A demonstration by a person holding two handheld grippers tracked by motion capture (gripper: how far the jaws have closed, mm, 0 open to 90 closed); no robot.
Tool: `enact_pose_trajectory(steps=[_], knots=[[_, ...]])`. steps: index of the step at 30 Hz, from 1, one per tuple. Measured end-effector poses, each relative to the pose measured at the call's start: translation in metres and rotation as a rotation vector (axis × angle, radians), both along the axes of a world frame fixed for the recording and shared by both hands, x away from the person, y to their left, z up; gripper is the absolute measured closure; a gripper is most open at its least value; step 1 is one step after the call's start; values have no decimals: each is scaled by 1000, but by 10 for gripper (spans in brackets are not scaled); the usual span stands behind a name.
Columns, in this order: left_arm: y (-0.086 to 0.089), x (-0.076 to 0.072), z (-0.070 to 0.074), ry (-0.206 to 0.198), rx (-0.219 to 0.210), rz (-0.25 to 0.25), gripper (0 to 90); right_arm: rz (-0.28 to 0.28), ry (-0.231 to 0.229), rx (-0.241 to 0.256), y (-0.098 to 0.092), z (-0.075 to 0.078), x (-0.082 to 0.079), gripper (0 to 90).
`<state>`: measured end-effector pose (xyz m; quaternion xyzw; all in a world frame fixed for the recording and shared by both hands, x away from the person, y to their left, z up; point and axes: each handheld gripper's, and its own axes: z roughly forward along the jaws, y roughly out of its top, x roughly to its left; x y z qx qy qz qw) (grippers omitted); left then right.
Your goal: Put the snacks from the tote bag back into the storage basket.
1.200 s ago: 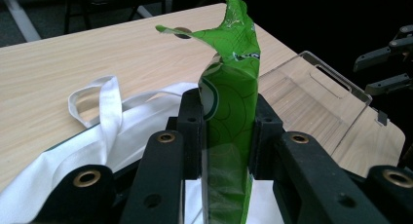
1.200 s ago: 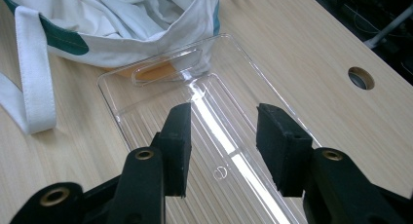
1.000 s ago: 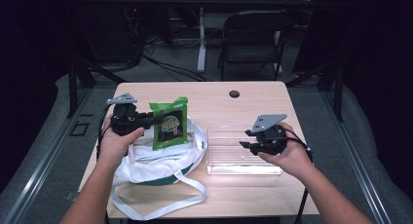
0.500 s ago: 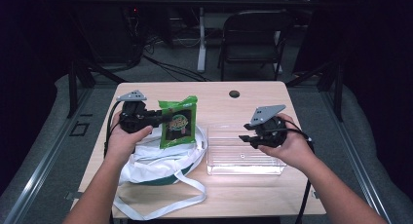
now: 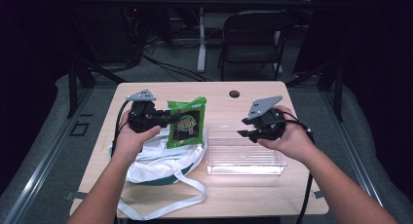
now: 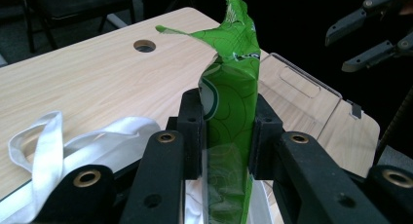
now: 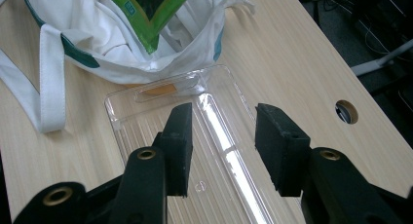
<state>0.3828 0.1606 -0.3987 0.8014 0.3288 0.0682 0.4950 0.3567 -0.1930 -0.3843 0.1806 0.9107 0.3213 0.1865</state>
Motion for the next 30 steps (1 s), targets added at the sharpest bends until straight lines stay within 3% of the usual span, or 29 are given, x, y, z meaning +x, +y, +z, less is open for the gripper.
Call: enact_pose_trajectory(steps=[9,30], knots=[[-13,0,0,-1,1,-32,727,27,-14,-52,5,9,7,546],[-35,3,-3,4,7,-77,728,49,-35,-107,8,27,21,498]])
